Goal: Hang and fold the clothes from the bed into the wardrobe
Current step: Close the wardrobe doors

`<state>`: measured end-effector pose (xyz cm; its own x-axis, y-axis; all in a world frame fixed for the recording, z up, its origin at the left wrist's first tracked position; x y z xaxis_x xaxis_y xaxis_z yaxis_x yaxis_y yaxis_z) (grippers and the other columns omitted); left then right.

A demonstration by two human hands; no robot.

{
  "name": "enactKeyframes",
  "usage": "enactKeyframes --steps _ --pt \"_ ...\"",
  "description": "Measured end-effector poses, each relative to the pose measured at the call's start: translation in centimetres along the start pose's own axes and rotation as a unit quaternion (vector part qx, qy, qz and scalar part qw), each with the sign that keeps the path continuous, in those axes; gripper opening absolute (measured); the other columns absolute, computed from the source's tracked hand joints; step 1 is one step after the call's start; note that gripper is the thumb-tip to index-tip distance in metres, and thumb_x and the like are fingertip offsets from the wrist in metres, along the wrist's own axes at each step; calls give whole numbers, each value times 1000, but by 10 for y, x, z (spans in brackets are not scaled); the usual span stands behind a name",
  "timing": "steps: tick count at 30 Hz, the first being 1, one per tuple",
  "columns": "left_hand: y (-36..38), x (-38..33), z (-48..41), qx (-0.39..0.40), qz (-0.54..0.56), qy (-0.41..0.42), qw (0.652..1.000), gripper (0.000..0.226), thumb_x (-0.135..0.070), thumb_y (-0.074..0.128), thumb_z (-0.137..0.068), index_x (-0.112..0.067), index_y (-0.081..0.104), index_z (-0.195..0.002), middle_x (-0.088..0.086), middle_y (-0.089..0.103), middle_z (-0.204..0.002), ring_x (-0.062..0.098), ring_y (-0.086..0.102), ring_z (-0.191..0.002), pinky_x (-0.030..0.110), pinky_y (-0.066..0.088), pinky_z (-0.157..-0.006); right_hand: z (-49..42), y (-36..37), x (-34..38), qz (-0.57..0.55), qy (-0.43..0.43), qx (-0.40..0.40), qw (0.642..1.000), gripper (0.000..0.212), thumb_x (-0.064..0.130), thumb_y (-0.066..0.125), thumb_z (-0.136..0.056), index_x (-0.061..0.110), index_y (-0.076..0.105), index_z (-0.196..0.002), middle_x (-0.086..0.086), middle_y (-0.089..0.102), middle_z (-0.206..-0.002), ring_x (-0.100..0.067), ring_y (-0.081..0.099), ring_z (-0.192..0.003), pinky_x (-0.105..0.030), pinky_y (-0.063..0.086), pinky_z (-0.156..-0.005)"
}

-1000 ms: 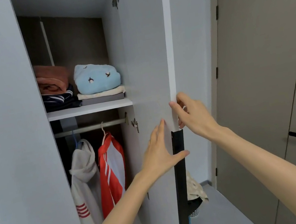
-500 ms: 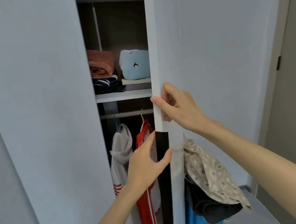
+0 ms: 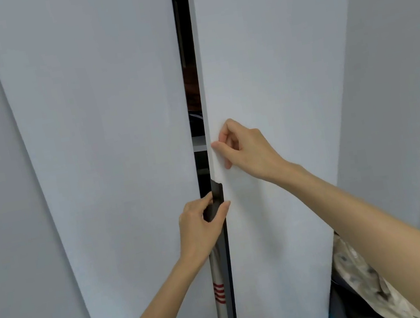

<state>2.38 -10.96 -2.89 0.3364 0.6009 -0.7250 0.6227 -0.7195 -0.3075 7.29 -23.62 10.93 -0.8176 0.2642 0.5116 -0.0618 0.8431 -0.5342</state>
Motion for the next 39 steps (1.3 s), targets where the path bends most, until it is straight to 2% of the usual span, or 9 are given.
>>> enactKeyframes --steps 2,6,11,14,17,22,28,34,39 --pt "-7 11 -20 -24 -57 9 998 49 -50 67 -82 -28 63 -125 -14 63 -112 6 47 -109 30 37 -99 -17 11 -6 3 5 4 1000 15 28 57 -93 20 48 -84 -3 66 -63 -1 56 -52 -10 38 -51" --pt "-19 28 -57 -56 -149 18 987 71 -59 71 -73 -39 45 -137 -12 45 -122 10 32 -115 26 20 -93 -41 33 -23 -5 18 17 1000 8 15 57 -89 17 50 -90 -5 66 -68 -4 58 -57 -11 38 -52" --pt "-14 51 -90 -42 -217 32 975 93 -67 63 -75 -39 16 -151 -6 10 -159 16 5 -145 44 11 -111 -67 50 -43 8 30 14 999 12 12 54 -88 20 50 -94 -6 65 -72 -13 58 -64 -12 40 -53" --pt "-8 59 -105 -26 -241 53 969 94 -66 58 -79 -42 2 -151 -11 -12 -160 15 -12 -147 47 2 -114 -81 57 -53 30 30 12 999 12 11 53 -89 20 49 -96 -10 62 -80 -23 61 -71 -15 42 -56" --pt "-3 62 -113 -27 -279 84 956 90 -62 54 -86 -42 -5 -150 -9 -25 -157 16 -23 -145 50 -8 -114 -91 62 -62 39 33 9 999 13 11 52 -88 21 49 -96 -8 61 -81 -24 62 -73 -12 41 -55" --pt "4 65 -120 -34 -313 90 945 84 -58 47 -92 -38 -9 -151 -2 -26 -158 21 -25 -145 56 -8 -114 -101 69 -72 47 43 8 998 16 10 52 -89 23 49 -97 -8 60 -82 -22 63 -74 -10 41 -56" --pt "6 64 -122 -38 -362 68 929 84 -60 43 -92 -37 -14 -149 0 -26 -157 23 -27 -143 56 -5 -115 -106 69 -76 36 42 1 998 13 11 45 -92 22 49 -97 -4 62 -72 0 57 -59 -6 38 -52" --pt "6 57 -120 -8 -345 53 937 83 -51 45 -96 -37 -18 -147 0 -31 -155 23 -30 -142 56 -7 -115 -101 72 -76 21 65 21 997 15 13 52 -92 22 48 -103 -7 60 -84 -16 58 -74 -14 42 -61" --pt "-4 48 -113 60 -311 47 947 74 -40 43 -99 -36 -11 -151 -3 -32 -155 21 -28 -143 56 0 -115 -81 64 -74 -18 121 30 992 23 19 55 -93 18 50 -115 5 59 -98 -5 54 -83 -14 40 -65"
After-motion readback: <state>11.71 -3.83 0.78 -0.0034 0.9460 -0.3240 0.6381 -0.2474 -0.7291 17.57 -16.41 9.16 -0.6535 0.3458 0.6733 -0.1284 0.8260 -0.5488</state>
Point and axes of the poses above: each hand's wrist, its own z-axis away from the middle knuckle, its own y-axis out of the palm, x = y × z, the point moved 6 cm from there along -z, towards the middle knuckle
